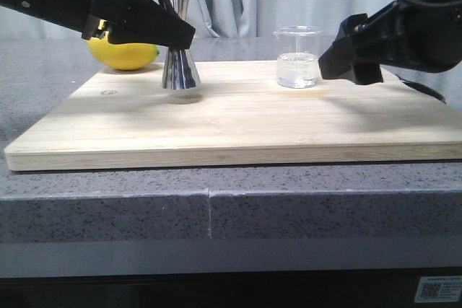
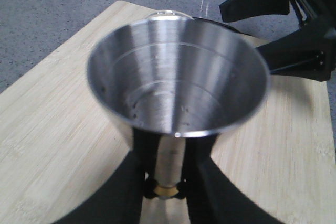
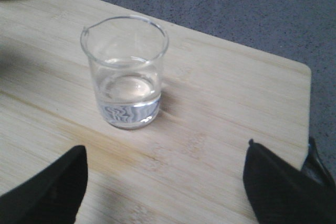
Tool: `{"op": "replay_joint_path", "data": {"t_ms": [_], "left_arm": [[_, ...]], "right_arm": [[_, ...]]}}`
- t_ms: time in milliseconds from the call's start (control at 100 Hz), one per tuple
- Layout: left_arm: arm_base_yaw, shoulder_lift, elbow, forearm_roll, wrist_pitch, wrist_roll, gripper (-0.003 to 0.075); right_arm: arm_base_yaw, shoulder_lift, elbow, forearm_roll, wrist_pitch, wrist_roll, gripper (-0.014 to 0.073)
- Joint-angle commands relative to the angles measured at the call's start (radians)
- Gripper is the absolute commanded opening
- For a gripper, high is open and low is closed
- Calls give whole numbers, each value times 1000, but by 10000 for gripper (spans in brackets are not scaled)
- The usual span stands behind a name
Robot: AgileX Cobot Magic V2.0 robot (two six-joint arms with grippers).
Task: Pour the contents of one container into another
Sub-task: 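Move the right gripper toward the glass beaker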
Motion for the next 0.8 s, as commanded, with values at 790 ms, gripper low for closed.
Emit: {"op": "replay_joint_path", "data": {"t_ms": [790], "left_arm": [[-7, -53, -32, -60, 46, 0, 31]], "right_arm": [[29, -3, -22, -14, -160, 22, 553]]}}
